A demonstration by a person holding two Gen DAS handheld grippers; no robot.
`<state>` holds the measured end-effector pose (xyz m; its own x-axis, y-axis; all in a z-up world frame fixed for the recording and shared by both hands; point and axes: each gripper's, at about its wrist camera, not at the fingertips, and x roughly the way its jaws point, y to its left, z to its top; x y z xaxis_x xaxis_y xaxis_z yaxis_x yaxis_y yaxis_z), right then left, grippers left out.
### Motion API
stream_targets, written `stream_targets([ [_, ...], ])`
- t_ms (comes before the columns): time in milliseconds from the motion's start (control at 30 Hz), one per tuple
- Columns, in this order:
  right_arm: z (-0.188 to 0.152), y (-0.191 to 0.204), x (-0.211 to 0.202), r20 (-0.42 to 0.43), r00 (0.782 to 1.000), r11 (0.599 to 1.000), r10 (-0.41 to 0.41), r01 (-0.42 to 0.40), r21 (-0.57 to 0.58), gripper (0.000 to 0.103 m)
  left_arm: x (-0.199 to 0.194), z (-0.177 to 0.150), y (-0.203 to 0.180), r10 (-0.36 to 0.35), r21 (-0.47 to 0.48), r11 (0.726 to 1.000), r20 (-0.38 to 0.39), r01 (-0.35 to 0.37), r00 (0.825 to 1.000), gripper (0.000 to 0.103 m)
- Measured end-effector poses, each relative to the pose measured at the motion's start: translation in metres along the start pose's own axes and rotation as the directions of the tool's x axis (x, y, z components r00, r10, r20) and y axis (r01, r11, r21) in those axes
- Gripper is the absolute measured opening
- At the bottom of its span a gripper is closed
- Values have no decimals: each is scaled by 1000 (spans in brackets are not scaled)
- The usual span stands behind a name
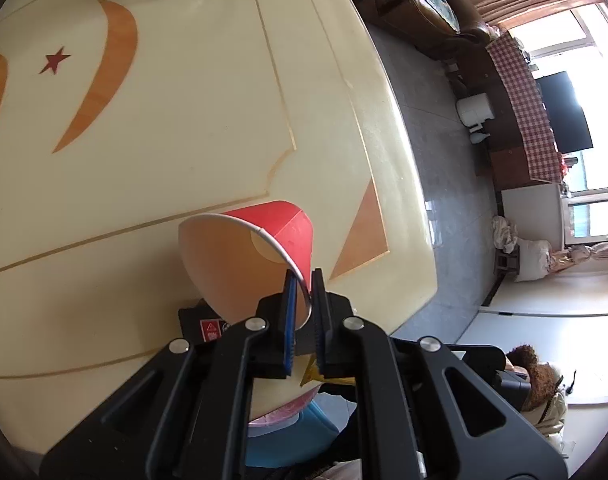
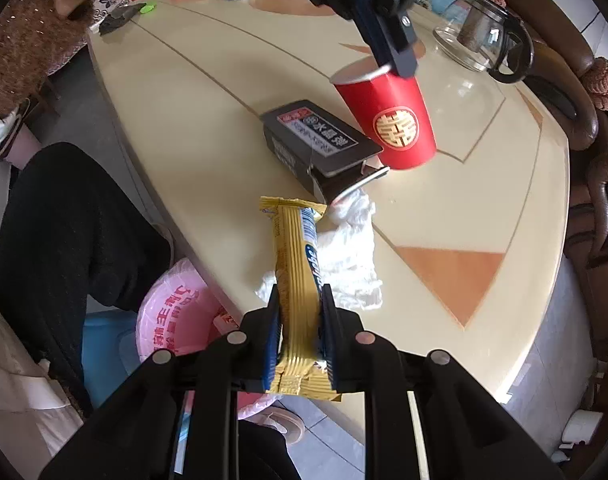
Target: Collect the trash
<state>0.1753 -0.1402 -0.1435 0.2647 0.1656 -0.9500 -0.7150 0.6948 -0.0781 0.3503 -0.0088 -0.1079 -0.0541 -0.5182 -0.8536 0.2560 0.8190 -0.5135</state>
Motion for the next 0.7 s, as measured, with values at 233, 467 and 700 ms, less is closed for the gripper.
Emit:
stream_targets([
  [233,-12,0,-28,46,999,999,-16,14,42,19,-23,-6,-16,22,21,1000,36,-22,999,9],
  [467,-16,-4,-63,92,991,989,-100,89,117,19,-42,-17,-32,24,53,998,58,-27,998,9],
  [700,-21,2,-77,123,988,987,-98,81,136,19,-47,-24,-15,29,58,998,121,-36,992,9],
])
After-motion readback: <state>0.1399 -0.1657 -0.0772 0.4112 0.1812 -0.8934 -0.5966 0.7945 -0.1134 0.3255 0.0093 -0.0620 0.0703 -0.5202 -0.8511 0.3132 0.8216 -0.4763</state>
